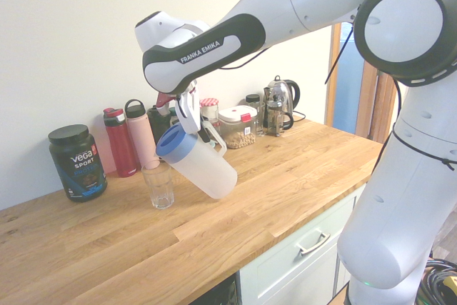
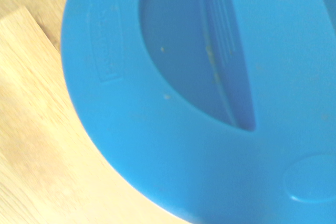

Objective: Pour me some water

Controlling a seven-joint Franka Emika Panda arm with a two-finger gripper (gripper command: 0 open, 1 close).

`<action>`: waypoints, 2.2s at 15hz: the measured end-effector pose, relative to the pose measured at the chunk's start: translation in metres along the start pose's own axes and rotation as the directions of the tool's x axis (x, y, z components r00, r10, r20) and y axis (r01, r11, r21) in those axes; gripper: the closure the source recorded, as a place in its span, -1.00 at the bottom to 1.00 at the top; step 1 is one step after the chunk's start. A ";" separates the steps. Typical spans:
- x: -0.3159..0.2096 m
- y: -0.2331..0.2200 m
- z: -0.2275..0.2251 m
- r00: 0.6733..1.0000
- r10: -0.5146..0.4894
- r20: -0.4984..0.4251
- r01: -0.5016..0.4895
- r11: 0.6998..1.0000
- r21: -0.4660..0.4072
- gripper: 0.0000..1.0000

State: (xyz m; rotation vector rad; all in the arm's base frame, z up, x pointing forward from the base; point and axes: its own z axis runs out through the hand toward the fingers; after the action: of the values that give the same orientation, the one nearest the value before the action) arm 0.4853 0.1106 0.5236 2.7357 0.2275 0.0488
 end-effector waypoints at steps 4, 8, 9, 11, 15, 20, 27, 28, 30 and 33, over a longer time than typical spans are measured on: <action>0.003 -0.004 -0.001 1.000 -0.022 0.006 0.023 0.999 -0.035 1.00; 0.005 -0.006 -0.004 0.999 -0.038 0.008 0.039 0.997 -0.069 1.00; 0.005 -0.007 -0.004 0.999 -0.042 0.010 0.043 0.996 -0.077 1.00; 0.006 -0.009 -0.002 0.998 -0.055 0.016 0.056 0.993 -0.105 1.00; 0.009 -0.016 0.004 0.997 -0.073 0.027 0.076 0.985 -0.156 1.00; 0.011 -0.018 0.002 0.997 -0.072 0.025 0.075 0.981 -0.176 1.00; 0.014 0.015 -0.015 1.000 0.017 -0.001 -0.017 0.997 -0.081 1.00; 0.012 0.034 -0.018 0.998 0.061 -0.008 -0.062 0.998 -0.033 1.00; 0.003 0.082 -0.019 0.987 0.160 -0.016 -0.159 0.985 0.065 1.00; -0.016 0.148 -0.017 0.953 0.304 -0.011 -0.295 0.932 0.212 1.00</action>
State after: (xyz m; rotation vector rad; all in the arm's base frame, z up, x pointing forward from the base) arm 0.4904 -0.0200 0.5967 2.9561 -0.1873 0.1783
